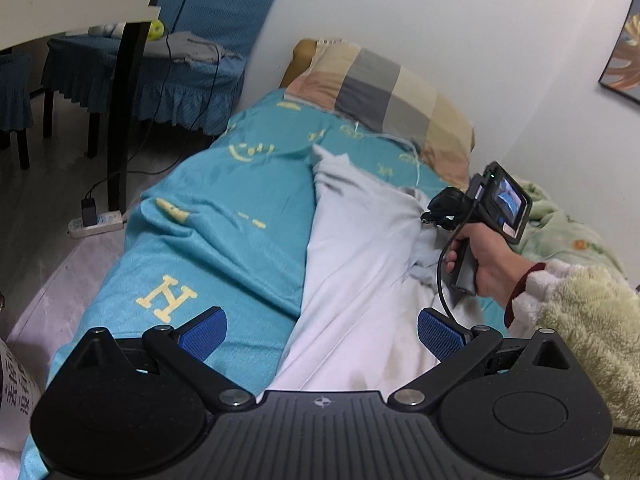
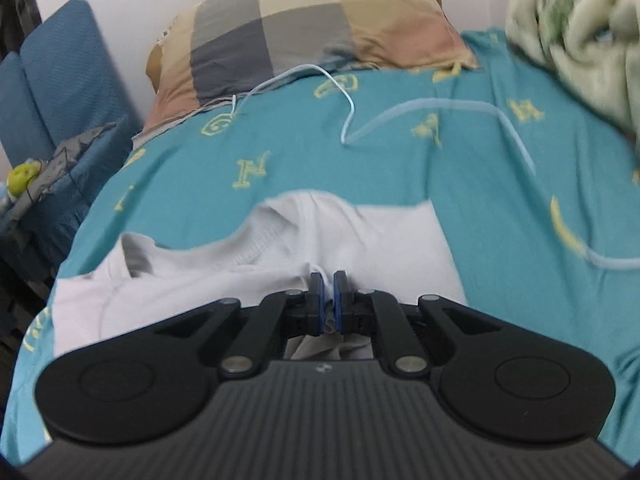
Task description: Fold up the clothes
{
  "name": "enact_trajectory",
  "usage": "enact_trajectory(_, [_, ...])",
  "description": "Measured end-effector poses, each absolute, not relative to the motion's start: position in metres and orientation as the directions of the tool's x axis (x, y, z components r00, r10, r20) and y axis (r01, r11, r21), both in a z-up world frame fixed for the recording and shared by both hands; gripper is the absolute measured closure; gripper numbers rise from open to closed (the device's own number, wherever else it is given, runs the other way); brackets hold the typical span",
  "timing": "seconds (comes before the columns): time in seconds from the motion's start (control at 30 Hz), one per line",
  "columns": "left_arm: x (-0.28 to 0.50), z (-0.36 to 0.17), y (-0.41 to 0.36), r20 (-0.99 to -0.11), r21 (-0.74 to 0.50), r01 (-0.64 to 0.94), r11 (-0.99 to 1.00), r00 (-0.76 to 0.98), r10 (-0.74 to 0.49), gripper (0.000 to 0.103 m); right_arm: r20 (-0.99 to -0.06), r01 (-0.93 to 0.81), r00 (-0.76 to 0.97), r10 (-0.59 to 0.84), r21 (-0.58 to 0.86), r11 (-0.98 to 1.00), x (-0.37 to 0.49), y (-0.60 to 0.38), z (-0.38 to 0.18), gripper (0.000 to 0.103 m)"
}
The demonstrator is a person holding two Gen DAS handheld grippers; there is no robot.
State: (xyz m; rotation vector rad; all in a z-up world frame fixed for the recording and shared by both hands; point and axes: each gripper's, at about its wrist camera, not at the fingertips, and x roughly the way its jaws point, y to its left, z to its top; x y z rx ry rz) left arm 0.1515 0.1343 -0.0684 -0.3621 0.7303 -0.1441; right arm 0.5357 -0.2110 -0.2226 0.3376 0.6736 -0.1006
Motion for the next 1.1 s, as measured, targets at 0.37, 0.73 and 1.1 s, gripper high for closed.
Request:
enact_trajectory(0.37, [0.16, -0.077, 0.12, -0.643, -0.266, 0.047, 0.963, 0.736, -0.213, 0.0, -0.527, 0.148, 0.845, 0.086, 0.386, 0.91, 0.454, -0.206, -0.158, 0.052])
enact_trajectory(0.73, [0.144, -0.074, 0.099, -0.631, -0.171, 0.098, 0.98, 0.753, -0.185, 0.0, -0.52, -0.036, 0.822, 0.233, 0.36, 0.932, 0.237, -0.173, -0.106, 0.036])
enact_trajectory(1.1, [0.113, -0.05, 0.095, -0.601, -0.122, 0.145, 0.982, 0.776, -0.189, 0.0, -0.491, -0.102, 0.829, 0.267, 0.338, 0.936, 0.091, -0.17, -0.099, 0.036])
